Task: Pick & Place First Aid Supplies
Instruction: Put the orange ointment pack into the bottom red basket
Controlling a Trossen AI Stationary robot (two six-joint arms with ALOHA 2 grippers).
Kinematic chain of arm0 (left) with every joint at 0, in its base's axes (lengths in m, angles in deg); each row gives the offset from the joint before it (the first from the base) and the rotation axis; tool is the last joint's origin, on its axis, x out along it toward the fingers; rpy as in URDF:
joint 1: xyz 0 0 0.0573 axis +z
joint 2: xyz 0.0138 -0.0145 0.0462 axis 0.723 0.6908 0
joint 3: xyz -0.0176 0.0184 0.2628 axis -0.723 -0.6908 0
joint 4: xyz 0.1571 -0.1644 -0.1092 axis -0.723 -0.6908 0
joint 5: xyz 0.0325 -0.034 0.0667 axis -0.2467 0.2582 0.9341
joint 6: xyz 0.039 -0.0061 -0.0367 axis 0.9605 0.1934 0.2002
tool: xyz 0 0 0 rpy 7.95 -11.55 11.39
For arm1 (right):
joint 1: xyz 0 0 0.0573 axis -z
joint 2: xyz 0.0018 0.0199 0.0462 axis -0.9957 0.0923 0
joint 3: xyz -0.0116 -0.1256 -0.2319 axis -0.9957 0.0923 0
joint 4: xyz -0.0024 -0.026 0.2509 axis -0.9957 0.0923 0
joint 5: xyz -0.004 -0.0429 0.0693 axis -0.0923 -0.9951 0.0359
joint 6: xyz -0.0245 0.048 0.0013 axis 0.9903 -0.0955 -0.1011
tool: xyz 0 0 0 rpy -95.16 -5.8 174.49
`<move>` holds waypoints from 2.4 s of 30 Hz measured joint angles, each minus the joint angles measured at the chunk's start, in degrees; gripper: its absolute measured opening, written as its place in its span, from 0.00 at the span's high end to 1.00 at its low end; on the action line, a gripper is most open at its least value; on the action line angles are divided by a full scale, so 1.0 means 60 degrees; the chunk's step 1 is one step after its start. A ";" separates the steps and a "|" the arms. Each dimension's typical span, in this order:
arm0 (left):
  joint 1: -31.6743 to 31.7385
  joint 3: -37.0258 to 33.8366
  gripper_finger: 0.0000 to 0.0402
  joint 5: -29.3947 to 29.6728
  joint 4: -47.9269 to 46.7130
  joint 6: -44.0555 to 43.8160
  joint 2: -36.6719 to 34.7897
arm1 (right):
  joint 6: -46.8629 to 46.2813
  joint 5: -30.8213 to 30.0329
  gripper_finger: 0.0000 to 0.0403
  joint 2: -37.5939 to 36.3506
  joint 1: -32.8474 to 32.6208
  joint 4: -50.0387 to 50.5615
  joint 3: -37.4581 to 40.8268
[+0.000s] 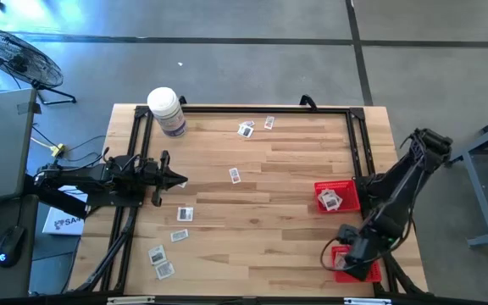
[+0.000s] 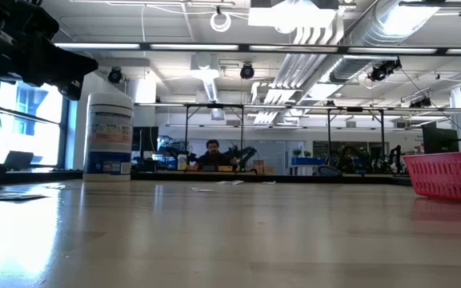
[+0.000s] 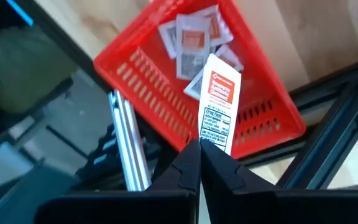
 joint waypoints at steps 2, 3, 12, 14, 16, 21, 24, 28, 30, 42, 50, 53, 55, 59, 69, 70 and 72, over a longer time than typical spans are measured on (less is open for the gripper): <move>-0.0001 0.0001 1.00 0.0000 0.0000 -0.0003 0.0001 | -0.0192 -0.0459 1.00 0.0027 -0.0125 -0.0003 0.0000; -0.0001 0.0001 1.00 0.0000 0.0000 0.0001 -0.0003 | -0.0202 -0.0594 1.00 0.0071 -0.0155 0.0015 0.0000; 0.0001 -0.0001 1.00 0.0000 0.0000 0.0001 -0.0001 | 0.0316 -0.0022 1.00 0.1273 -0.0193 -0.0436 0.0015; -0.0001 0.0001 1.00 0.0004 0.0000 0.0001 0.0001 | 0.0388 -0.0008 1.00 0.1461 -0.0192 -0.0416 0.0015; 0.0000 0.0001 1.00 0.0004 0.0000 0.0001 -0.0002 | 0.0397 0.0023 1.00 0.1649 -0.0189 -0.0313 0.0015; 0.0001 -0.0002 1.00 0.0002 0.0000 0.0001 -0.0003 | 0.0463 0.0257 1.00 0.2207 -0.0163 -0.0278 0.0015; 0.0003 0.0000 1.00 0.0004 0.0001 0.0001 0.0001 | 0.0486 0.0236 1.00 0.2412 -0.0158 -0.0272 0.0015; -0.0001 0.0001 1.00 0.0004 0.0000 -0.0003 -0.0002 | 0.0490 0.0341 0.94 0.2428 0.0039 -0.0415 0.0015; -0.0001 0.0000 1.00 0.0001 0.0001 0.0001 0.0000 | 0.0483 0.0348 0.88 0.2362 0.0246 -0.0465 0.0015; -0.0001 -0.0003 1.00 0.0004 0.0000 0.0000 -0.0003 | 0.2543 0.0481 0.72 0.1256 0.2776 -0.2146 -0.0004; -0.0001 0.0001 1.00 0.0004 0.0000 0.0001 0.0000 | 0.7952 -0.3113 0.78 0.1047 0.4853 -0.4095 -0.0004; 0.0002 -0.0002 1.00 0.0004 0.0000 -0.0002 -0.0002 | 1.0524 -0.4544 0.80 0.1549 0.5615 -0.6035 -0.0007; 0.0000 0.0001 1.00 0.0004 0.0000 -0.0003 0.0001 | 1.1936 -0.4975 0.81 0.2103 0.6172 -0.7254 -0.0007; -0.0001 0.0001 1.00 0.0004 0.0001 -0.0001 0.0000 | 1.3556 -0.5532 0.82 0.3521 0.7252 -0.9863 -0.0007; -0.0001 0.0001 1.00 0.0004 0.0003 -0.0003 -0.0003 | 1.4277 -0.5392 0.82 0.6100 0.8861 -1.2194 -0.0239; 0.0003 0.0000 1.00 0.0004 0.0000 -0.0002 0.0001 | 1.4282 -0.5296 0.82 0.6254 0.8939 -1.2197 -0.0365; 0.0003 0.0001 1.00 0.0004 0.0002 -0.0001 -0.0001 | 1.4314 -0.5189 0.82 0.6507 0.9056 -1.2016 -0.0679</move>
